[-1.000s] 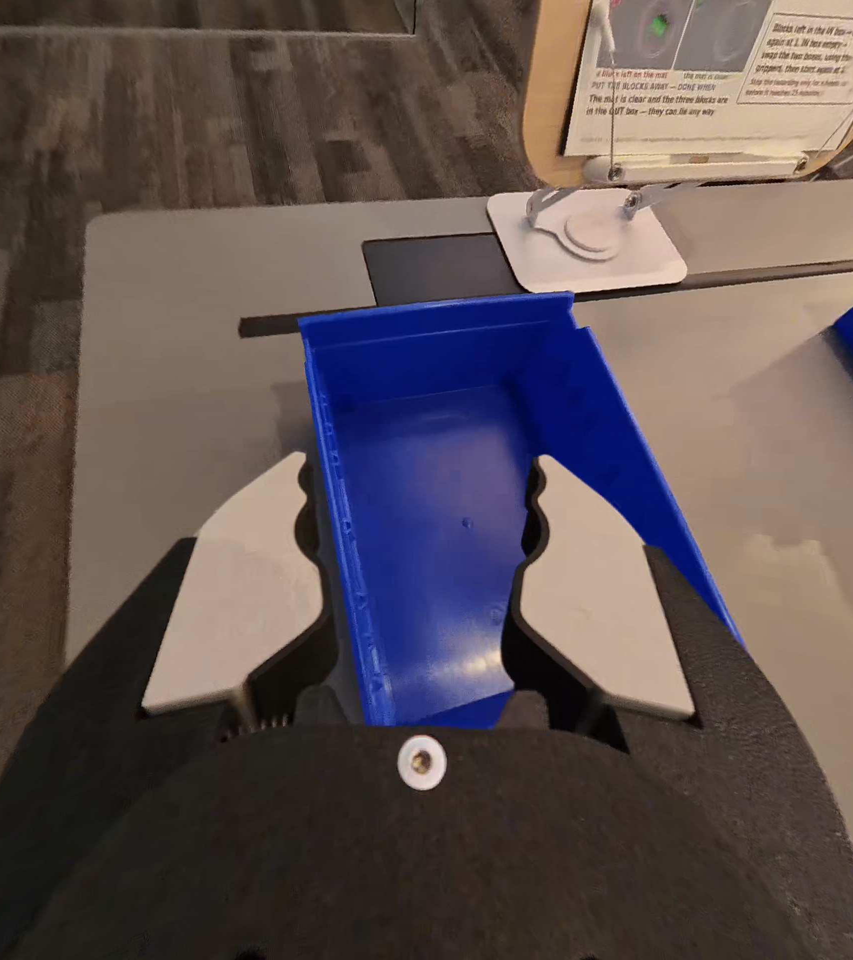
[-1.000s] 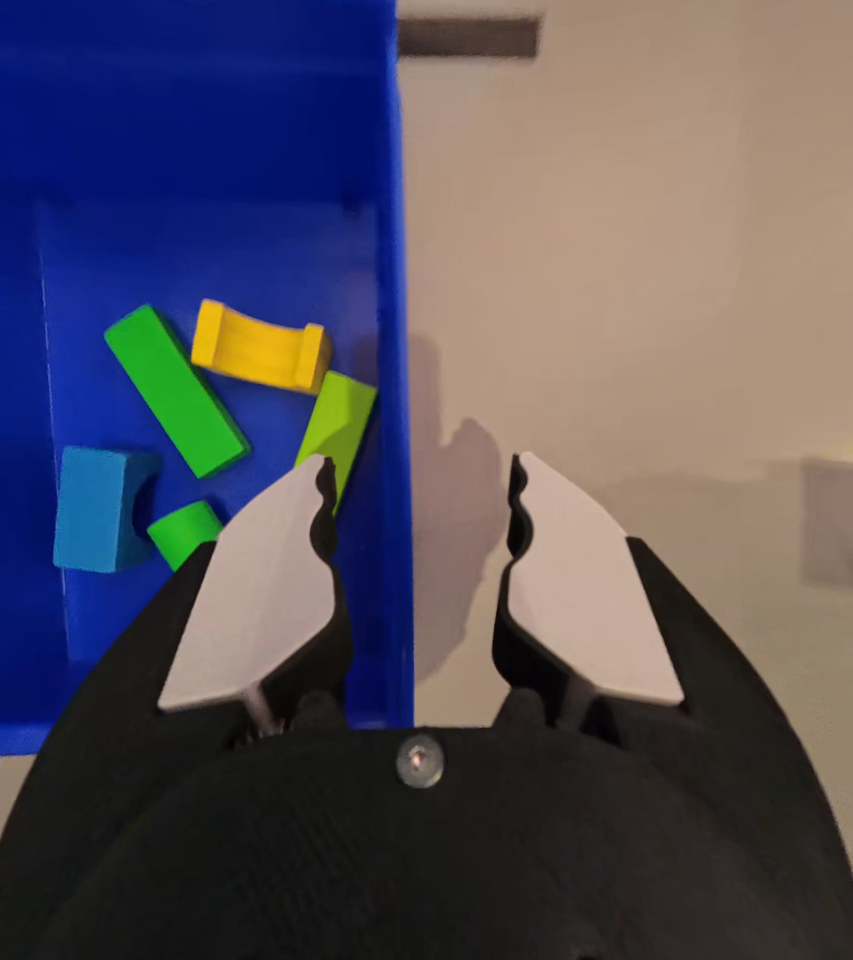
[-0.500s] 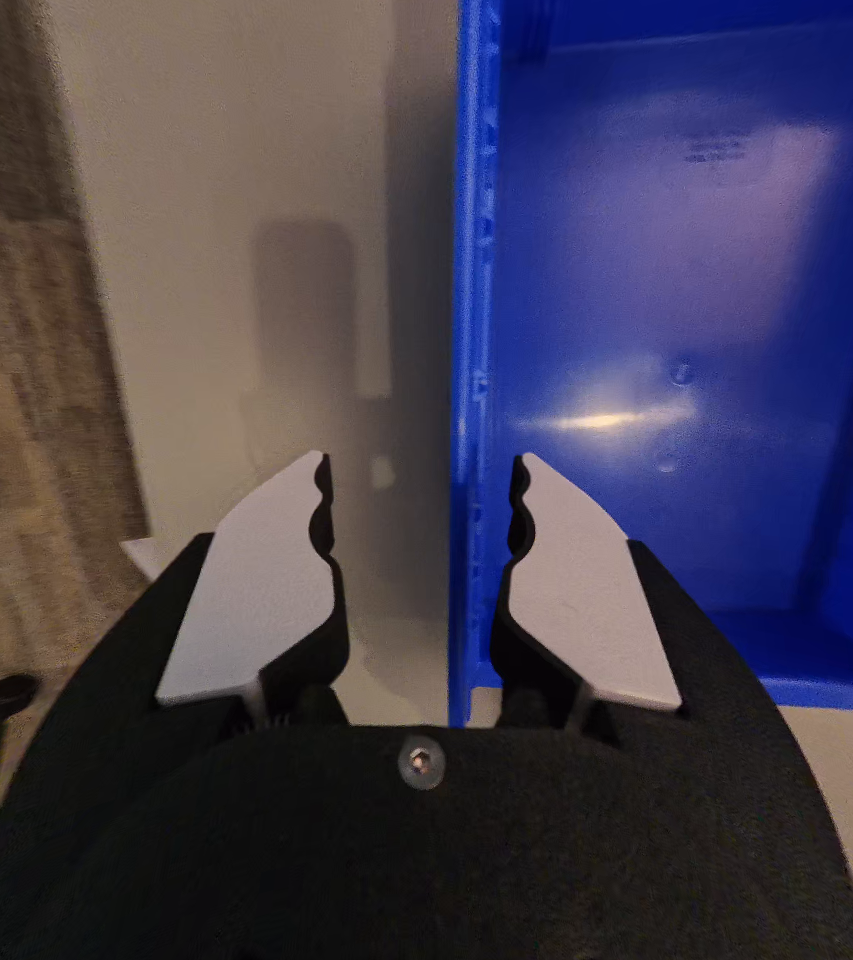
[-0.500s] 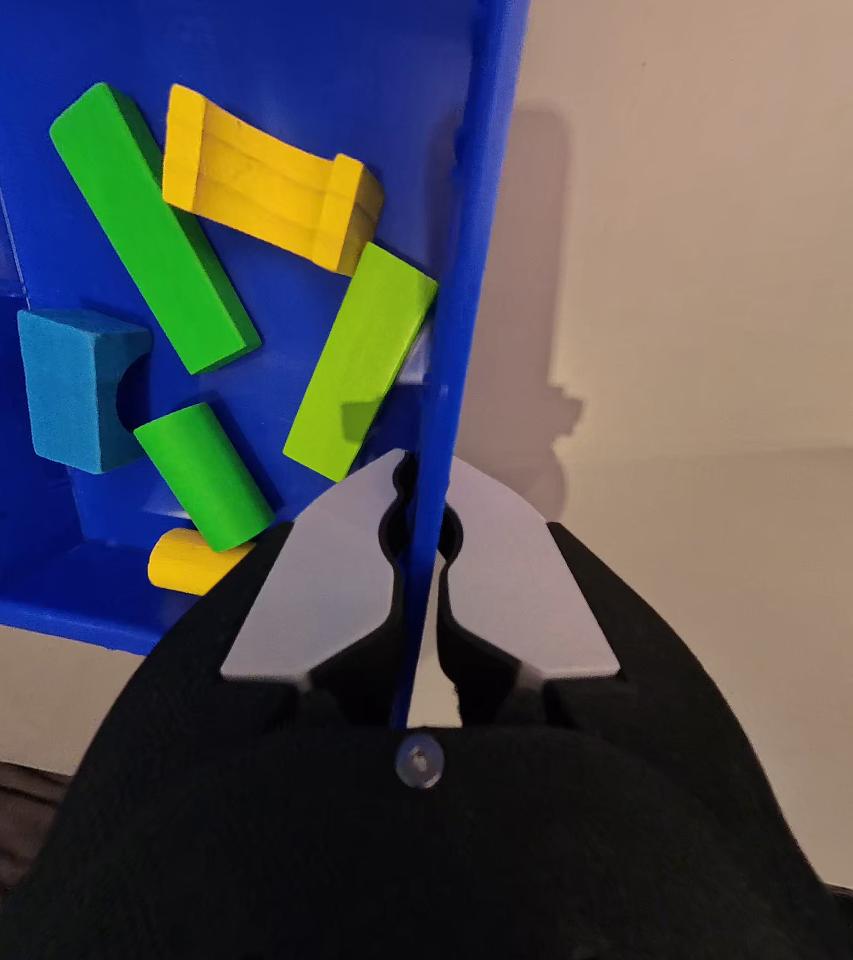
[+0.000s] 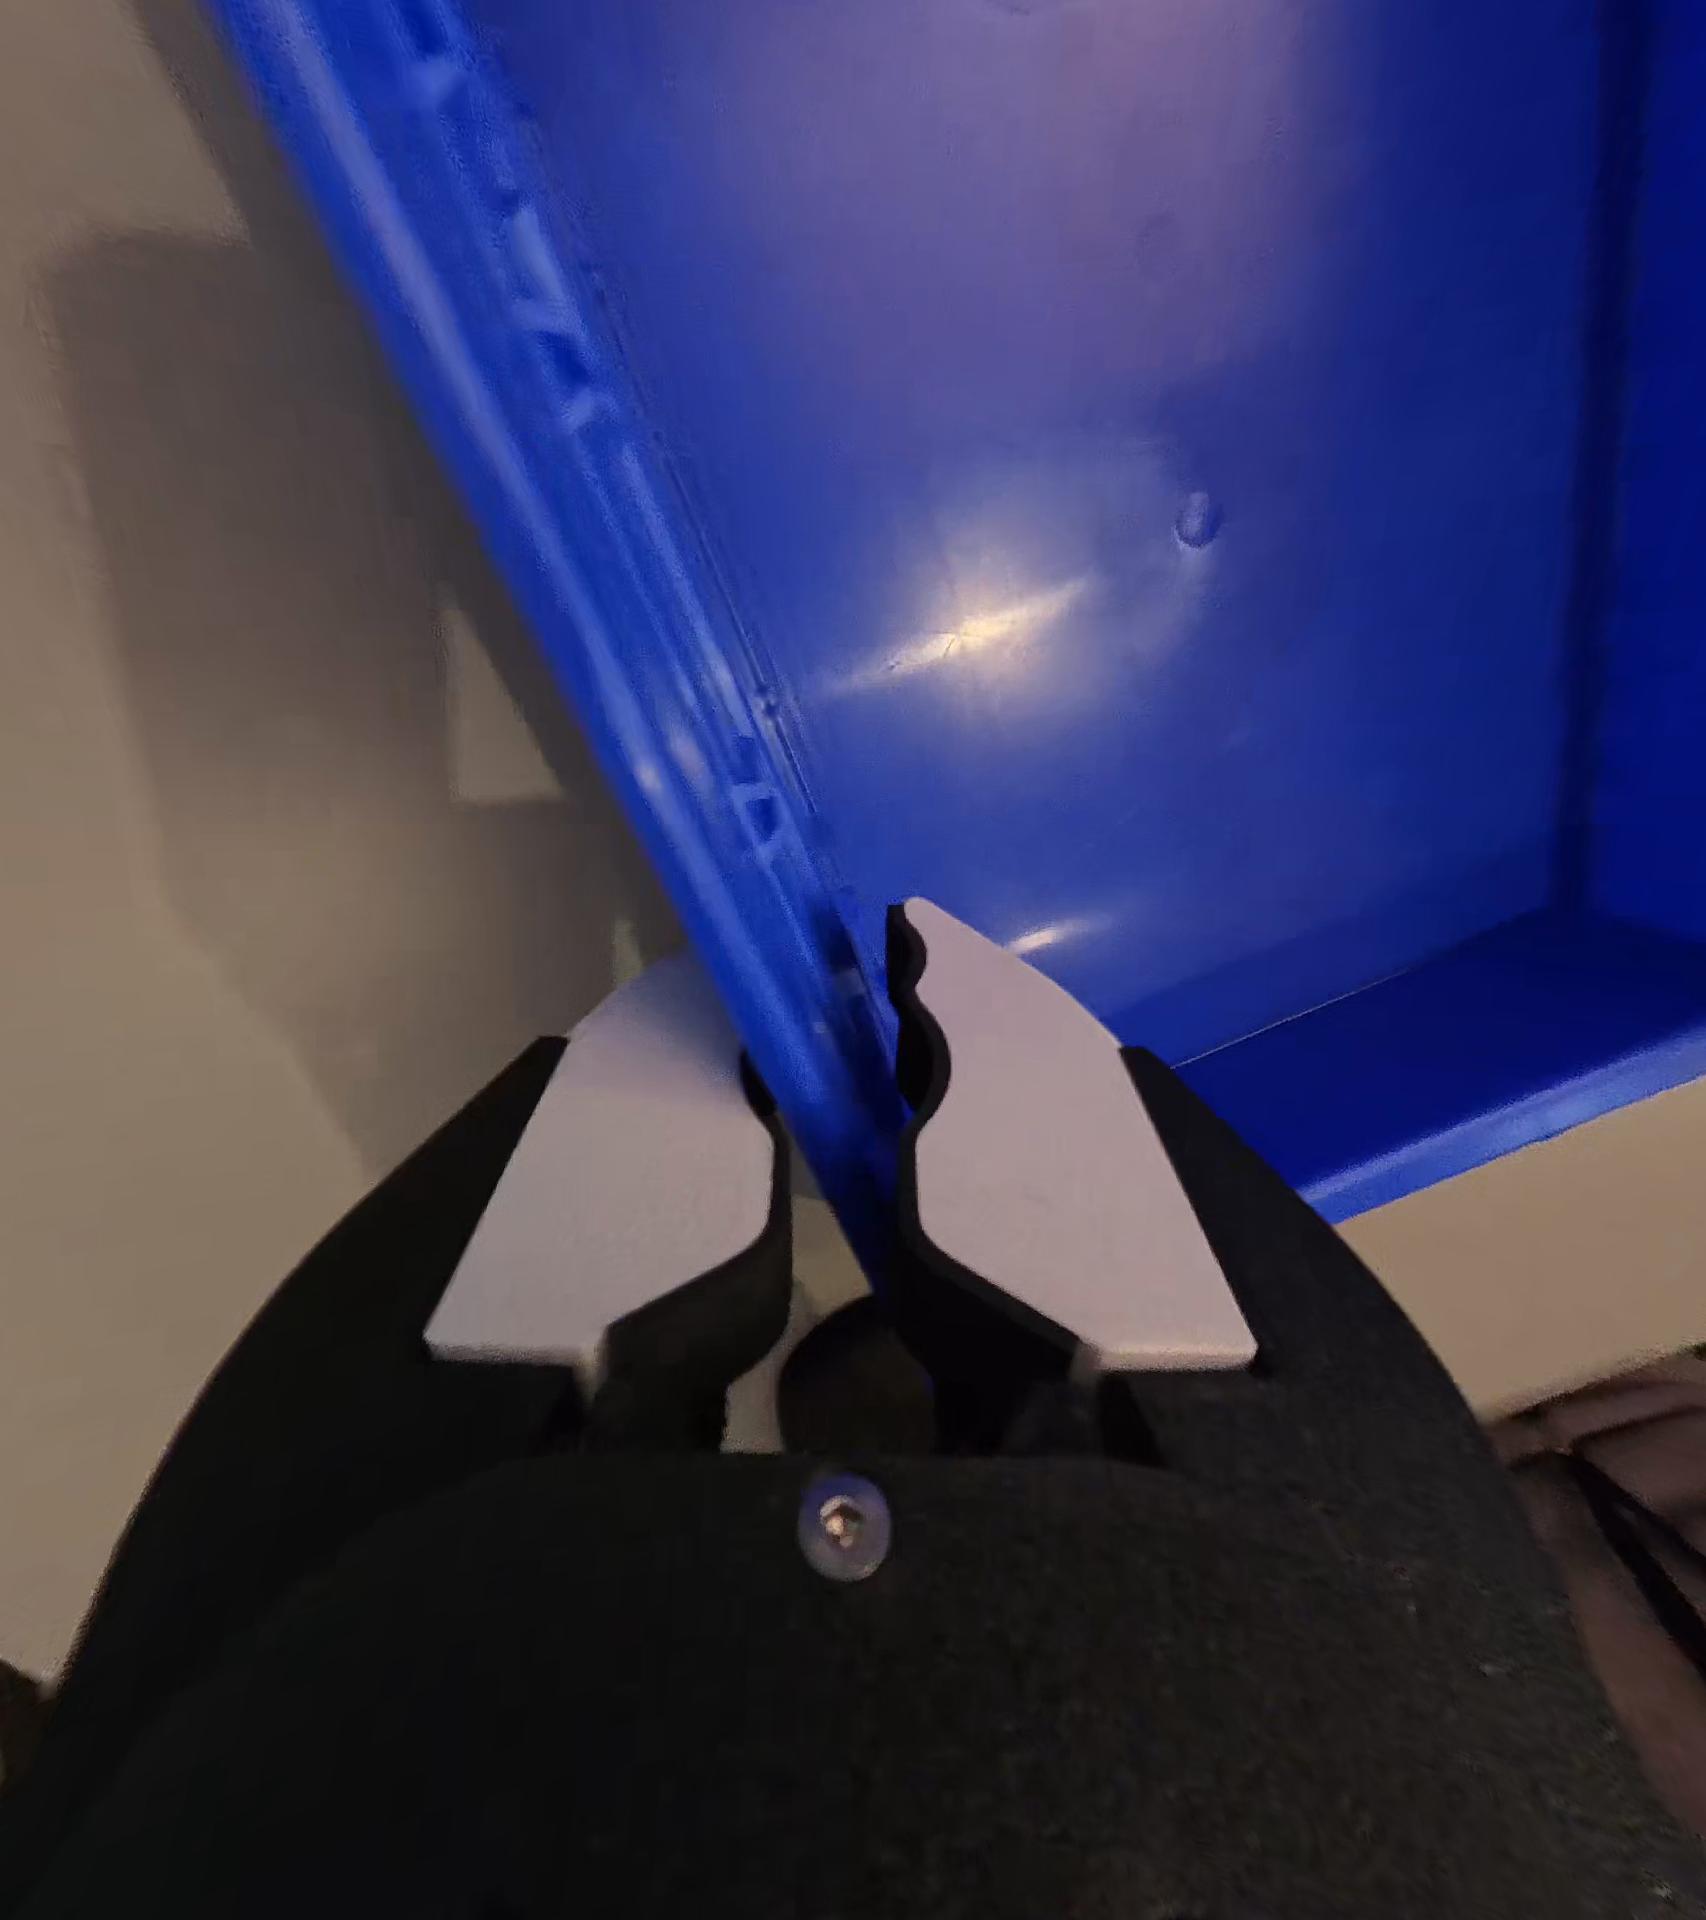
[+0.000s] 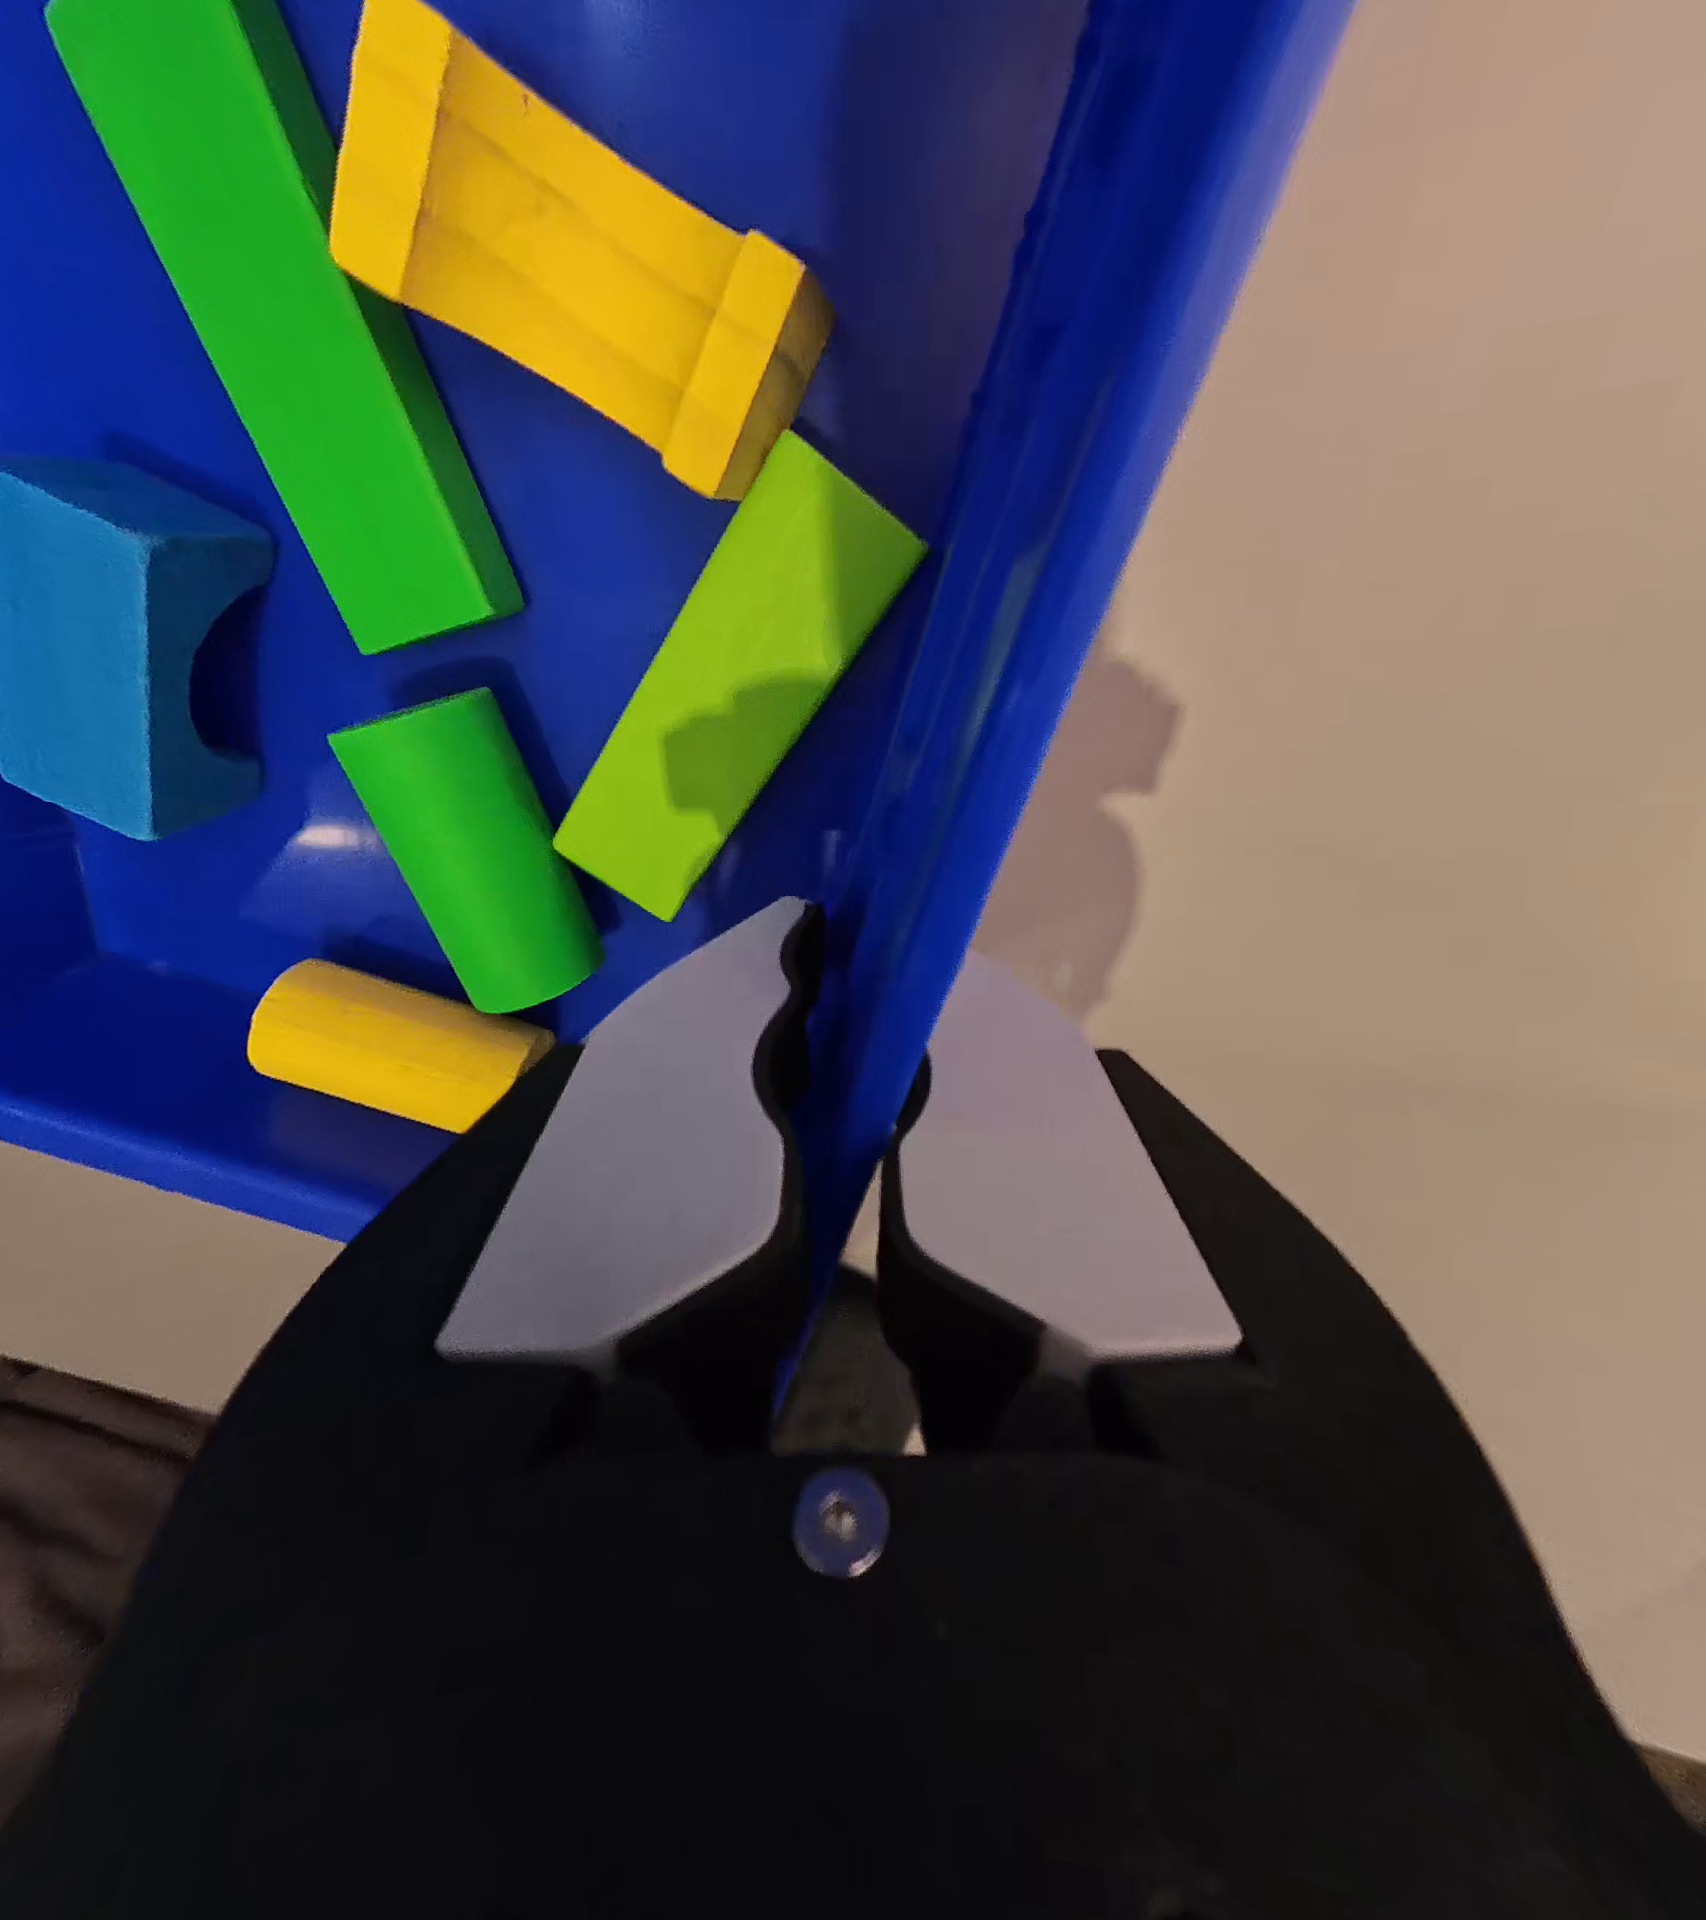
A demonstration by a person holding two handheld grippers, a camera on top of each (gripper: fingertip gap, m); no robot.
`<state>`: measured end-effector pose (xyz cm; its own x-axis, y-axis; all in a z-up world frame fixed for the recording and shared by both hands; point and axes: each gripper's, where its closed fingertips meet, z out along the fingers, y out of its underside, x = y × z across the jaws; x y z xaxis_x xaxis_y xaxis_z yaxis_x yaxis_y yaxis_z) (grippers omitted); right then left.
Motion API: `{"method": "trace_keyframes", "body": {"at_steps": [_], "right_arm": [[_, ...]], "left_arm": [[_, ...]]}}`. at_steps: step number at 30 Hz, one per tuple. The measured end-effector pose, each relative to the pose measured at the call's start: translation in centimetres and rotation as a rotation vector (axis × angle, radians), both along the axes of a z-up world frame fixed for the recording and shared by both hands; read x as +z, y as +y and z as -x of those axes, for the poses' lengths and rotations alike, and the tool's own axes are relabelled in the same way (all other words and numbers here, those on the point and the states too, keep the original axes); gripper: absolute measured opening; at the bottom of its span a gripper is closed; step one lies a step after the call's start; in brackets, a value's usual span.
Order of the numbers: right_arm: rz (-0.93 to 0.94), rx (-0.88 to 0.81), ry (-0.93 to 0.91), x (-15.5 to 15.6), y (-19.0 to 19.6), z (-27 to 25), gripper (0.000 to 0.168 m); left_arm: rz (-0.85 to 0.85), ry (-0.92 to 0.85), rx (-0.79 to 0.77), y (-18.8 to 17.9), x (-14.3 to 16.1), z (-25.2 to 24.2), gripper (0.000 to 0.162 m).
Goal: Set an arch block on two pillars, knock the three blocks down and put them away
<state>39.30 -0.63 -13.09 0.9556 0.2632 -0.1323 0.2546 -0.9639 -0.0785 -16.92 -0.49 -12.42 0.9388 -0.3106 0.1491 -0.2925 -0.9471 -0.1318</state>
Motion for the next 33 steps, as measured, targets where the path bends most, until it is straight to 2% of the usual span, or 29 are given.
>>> {"method": "trace_keyframes", "body": {"at_steps": [2, 7, 11, 13, 17, 21, 22, 25, 28, 31, 33], "right_arm": [[0.02, 0.033, -0.008, 0.0, -0.4, 2.2, 0.01], [0.057, 0.115, 0.016, 0.0, -0.9, 6.0, 0.013], [0.05, 0.136, -0.002, 0.1, -0.8, 6.2, 0.014], [0.009, 0.112, -0.038, -0.2, 0.4, 5.8, 0.024], [0.011, 0.074, -0.145, -1.5, 1.8, 5.1, 0.027], [0.04, 0.046, -0.021, -1.5, 1.5, 6.0, 0.007], [0.04, 0.045, 0.003, -1.5, 1.4, 6.0, 0.006], [0.035, 0.062, 0.002, -1.5, 1.3, 5.6, 0.006], [0.034, 0.055, 0.023, -1.5, 1.1, 4.8, 0.006], [0.039, 0.034, 0.042, -1.5, 0.7, 3.3, 0.006], [0.049, 0.04, 0.066, -1.6, 0.6, 2.7, 0.006]], "left_arm": [[-0.036, 0.031, -0.074, 0.3, -0.2, -2.7, 0.026], [-0.039, -0.028, -0.17, -0.4, -0.3, -8.1, 0.032], [-0.039, -0.026, -0.222, -1.2, -0.3, -10.3, 0.038], [-0.032, -0.002, -0.243, -1.7, -0.3, -10.6, 0.046], [-0.03, -0.014, -0.283, -2.0, -0.3, -11.3, 0.053], [0.021, -0.153, -0.328, -2.7, 0.5, -11.8, 0.062], [0.024, -0.187, -0.325, -2.7, 0.8, -11.7, 0.062], [-0.018, -0.266, -0.282, -2.3, 3.0, -11.1, 0.047], [-0.148, -0.327, -0.309, -2.2, 6.5, -10.5, 0.041], [-0.364, -0.384, -0.286, -1.5, 11.5, -8.6, 0.033], [-0.567, -0.43, -0.238, -0.8, 15.8, -6.6, 0.027]]}}
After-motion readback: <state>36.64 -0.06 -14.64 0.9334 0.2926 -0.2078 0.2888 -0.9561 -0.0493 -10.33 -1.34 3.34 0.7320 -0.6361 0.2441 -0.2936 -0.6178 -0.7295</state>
